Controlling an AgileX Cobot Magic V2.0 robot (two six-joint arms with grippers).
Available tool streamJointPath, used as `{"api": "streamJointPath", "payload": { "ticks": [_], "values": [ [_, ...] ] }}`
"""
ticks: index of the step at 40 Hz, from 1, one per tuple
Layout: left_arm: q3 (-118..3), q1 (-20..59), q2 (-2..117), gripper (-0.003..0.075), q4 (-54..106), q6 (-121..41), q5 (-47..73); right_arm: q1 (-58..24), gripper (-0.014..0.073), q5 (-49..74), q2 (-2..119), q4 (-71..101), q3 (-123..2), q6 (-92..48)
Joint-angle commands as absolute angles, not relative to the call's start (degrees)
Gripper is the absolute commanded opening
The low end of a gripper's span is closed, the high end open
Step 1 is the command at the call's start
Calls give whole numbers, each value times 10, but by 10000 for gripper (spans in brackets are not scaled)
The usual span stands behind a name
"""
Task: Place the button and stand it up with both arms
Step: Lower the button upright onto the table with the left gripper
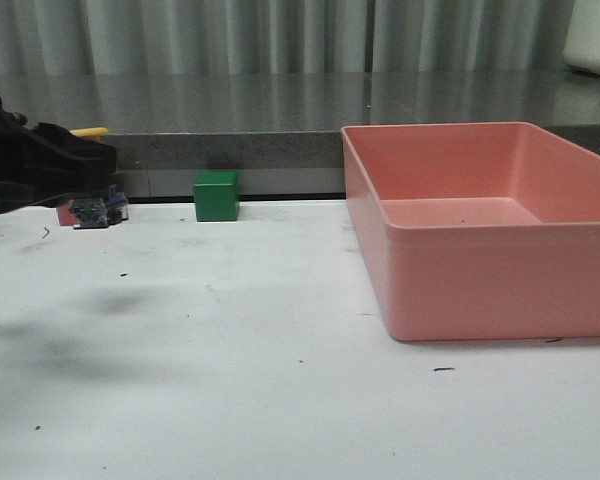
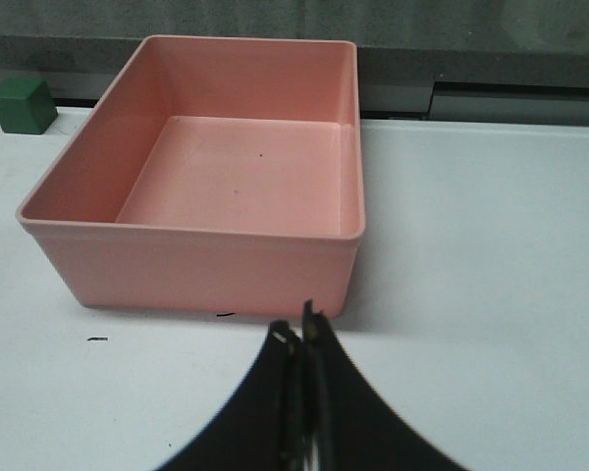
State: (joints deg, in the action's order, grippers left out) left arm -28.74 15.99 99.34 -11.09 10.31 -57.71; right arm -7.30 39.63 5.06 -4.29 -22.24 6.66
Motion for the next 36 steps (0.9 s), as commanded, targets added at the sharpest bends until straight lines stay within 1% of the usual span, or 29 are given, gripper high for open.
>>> {"api": "streamJointPath", "payload": {
  "ticks": [1,11,19,36],
  "values": [
    [-300,159,1005,117,-105,101,-689,-69,-61,355,57,-50,-235,62],
    [-300,159,1060,117,-95,96,-703,-69,-61,355,57,-50,-235,62],
    [-300,159,1089,117,-91,55,-703,-69,-61,355,57,-50,-235,62],
    [-298,159,1125,117,-68,55,-704,-69,-61,355,57,-50,-235,62]
  ]
}}
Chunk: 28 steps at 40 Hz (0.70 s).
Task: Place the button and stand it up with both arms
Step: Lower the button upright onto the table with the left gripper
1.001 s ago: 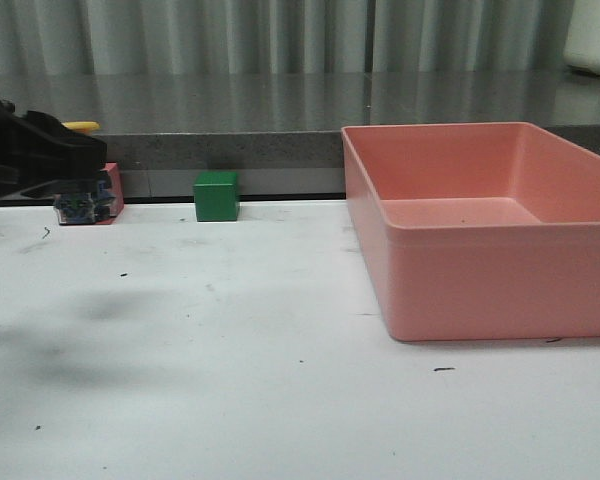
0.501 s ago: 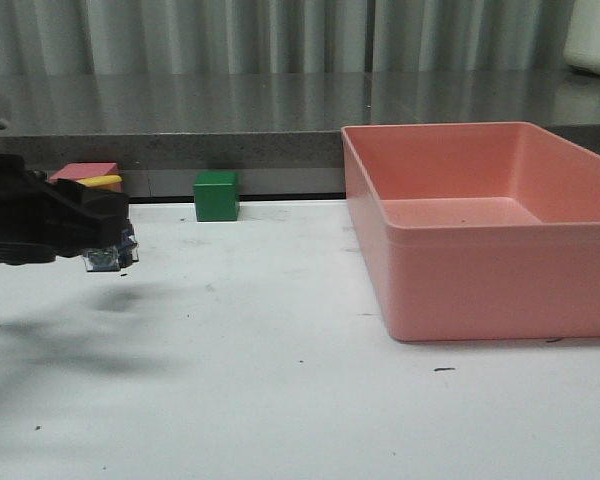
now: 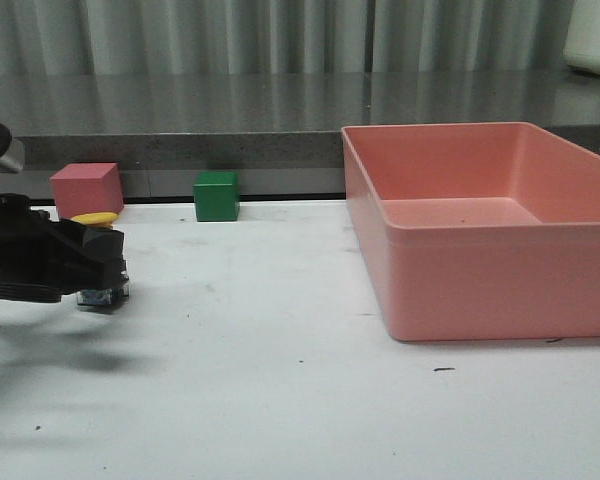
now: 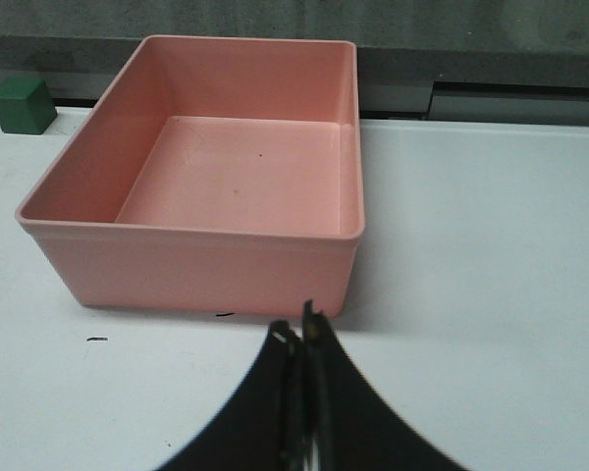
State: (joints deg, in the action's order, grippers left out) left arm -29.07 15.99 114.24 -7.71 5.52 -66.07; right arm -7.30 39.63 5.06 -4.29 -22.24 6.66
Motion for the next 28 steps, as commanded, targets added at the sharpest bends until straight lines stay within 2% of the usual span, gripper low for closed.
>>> {"api": "streamJointPath", "payload": {
  "ticks": [1,8,11,23,28],
  "values": [
    [-297,159,1125,117,-68,55,-706,-69,-61,355,57,-50,-235,62],
    [-283,159,1125,123,-68,55,-752,-69,-61,355,57,-50,-235,62],
    [-274,159,1125,150,-68,55,-772,-69,-61,355,57,-50,-235,62],
    [-270,159,1125,403,-68,55,-779,-69,-61,355,57,-50,-235,62],
    [-270,159,1125,466,-68,55,-780,-69,-61,355,57,-50,-235,62]
  ]
}}
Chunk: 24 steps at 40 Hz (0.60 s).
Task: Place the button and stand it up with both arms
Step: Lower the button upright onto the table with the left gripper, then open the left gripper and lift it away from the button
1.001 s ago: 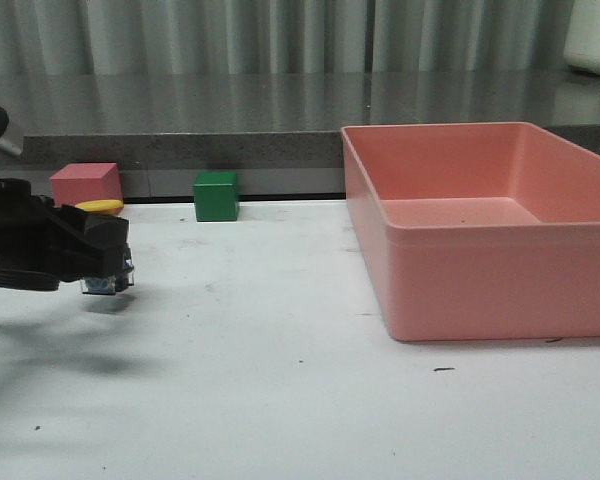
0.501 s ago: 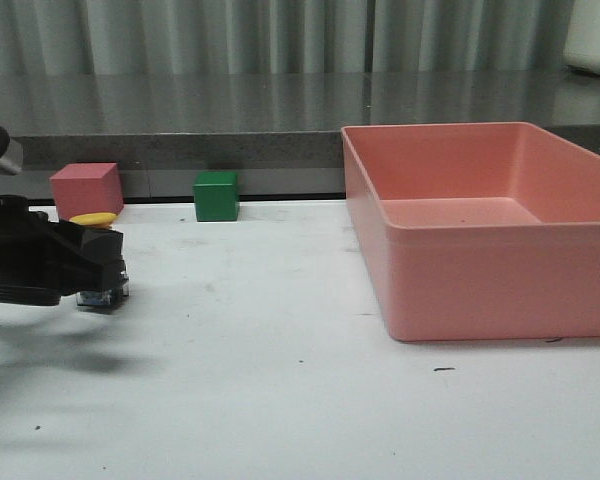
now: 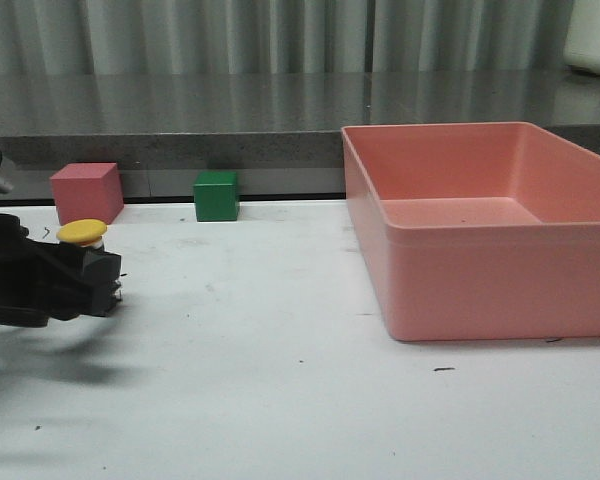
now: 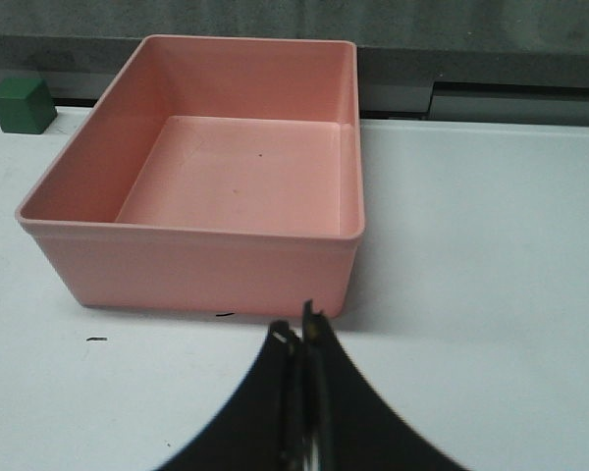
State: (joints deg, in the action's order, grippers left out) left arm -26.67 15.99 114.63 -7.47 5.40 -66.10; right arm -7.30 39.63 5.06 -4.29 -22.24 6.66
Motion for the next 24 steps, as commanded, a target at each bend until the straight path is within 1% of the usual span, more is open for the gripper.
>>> {"api": "streamJointPath", "payload": {
  "ticks": [1,12,18,24],
  "values": [
    [-270,159,1125,469,-68,55,-779,-69,-61,355,57,-50,-235,62],
    [-270,159,1109,485,-68,55,-768,-69,-61,355,57,-50,-235,62],
    [-272,159,1055,484,-66,55,-690,-69,-61,355,57,-50,-235,62],
    [-274,159,994,484,-53,55,-645,-69,-61,355,57,-50,-235,62]
  ]
}}
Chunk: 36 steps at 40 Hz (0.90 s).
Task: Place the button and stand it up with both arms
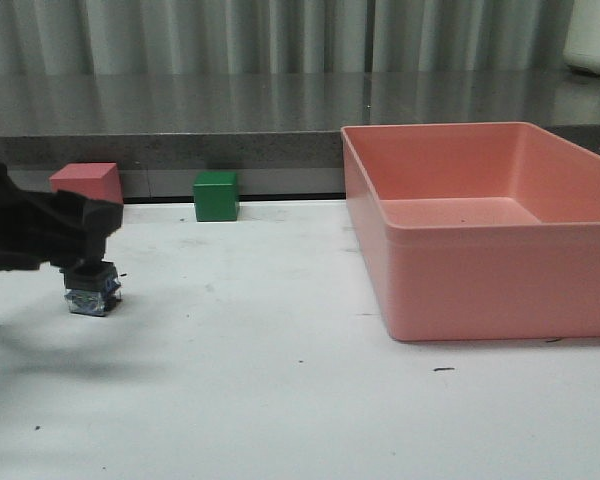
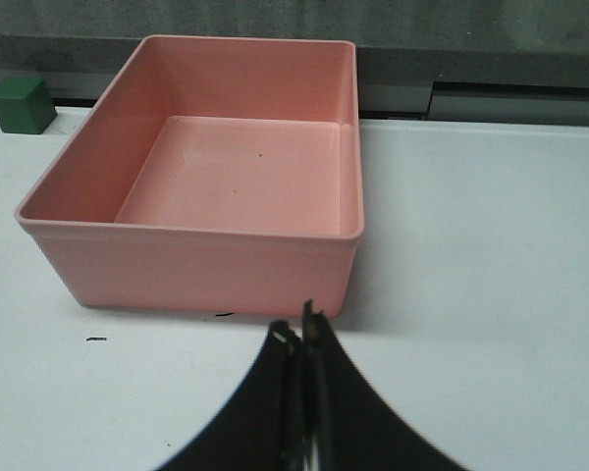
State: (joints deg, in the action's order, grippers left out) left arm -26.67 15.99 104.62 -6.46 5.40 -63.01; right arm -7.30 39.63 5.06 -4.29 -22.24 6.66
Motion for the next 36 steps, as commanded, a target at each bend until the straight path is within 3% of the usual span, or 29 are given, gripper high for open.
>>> {"api": "streamJointPath", "payload": {
  "ticks": [1,13,18,31,36],
  "values": [
    [-276,159,980,484,-53,55,-633,-69,-61,355,57,-50,-235,62],
    [-290,160,819,480,-54,55,-415,-69,-61,355,57,-50,-235,62],
    [-290,174,736,439,-54,55,-318,-69,-61,355,57,-50,-235,62],
    [-290,204,534,73,-54,55,-19,-69,-61,355,57,-50,-235,62],
    [-290,204,466,-19,-54,56,101,-69,-61,355,57,-50,-235,62]
  ]
}}
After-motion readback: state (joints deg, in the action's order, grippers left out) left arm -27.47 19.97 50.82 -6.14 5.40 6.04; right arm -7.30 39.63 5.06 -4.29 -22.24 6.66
